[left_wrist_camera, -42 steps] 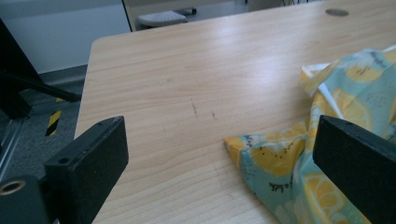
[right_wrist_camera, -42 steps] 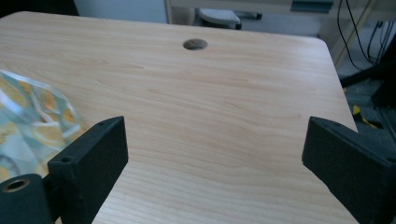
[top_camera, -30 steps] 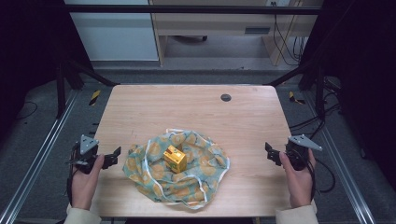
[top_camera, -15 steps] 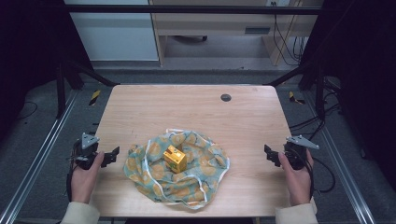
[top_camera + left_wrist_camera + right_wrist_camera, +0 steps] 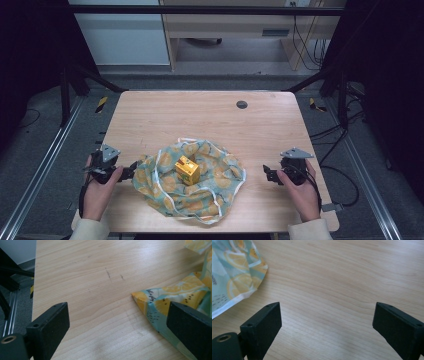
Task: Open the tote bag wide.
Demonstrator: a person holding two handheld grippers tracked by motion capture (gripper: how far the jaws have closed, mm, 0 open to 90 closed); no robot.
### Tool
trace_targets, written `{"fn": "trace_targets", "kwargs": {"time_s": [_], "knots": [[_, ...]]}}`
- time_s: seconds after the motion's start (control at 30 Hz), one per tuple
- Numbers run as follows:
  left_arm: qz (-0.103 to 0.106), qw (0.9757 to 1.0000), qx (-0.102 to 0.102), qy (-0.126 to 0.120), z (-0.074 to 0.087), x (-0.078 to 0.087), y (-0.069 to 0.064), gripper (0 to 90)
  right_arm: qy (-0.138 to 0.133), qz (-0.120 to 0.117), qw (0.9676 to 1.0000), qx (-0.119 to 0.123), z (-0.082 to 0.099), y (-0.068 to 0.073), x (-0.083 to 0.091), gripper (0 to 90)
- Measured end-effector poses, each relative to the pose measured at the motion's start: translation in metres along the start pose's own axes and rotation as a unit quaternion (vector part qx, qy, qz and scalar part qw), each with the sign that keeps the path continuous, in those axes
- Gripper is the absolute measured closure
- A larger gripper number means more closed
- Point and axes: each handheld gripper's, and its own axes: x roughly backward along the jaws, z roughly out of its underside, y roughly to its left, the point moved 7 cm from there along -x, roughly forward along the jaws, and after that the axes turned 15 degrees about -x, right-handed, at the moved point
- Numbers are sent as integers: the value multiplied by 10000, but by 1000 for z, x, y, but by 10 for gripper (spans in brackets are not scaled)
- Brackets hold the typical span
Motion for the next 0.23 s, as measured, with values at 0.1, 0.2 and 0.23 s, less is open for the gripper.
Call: {"fn": "trace_targets", "kwargs": {"time_s": [0.1,0.2,0.23], "knots": [[-75,9999,-29,95,1,2,-2,47,164,15,9998,80,5,4,-3,91],[-85,9999,21,93,1,5,-2,48,334,-49,9994,54,9,6,-3,91],[-74,9999,44,64,0,5,-2,48,305,-41,9995,70,8,6,-3,90]]}}
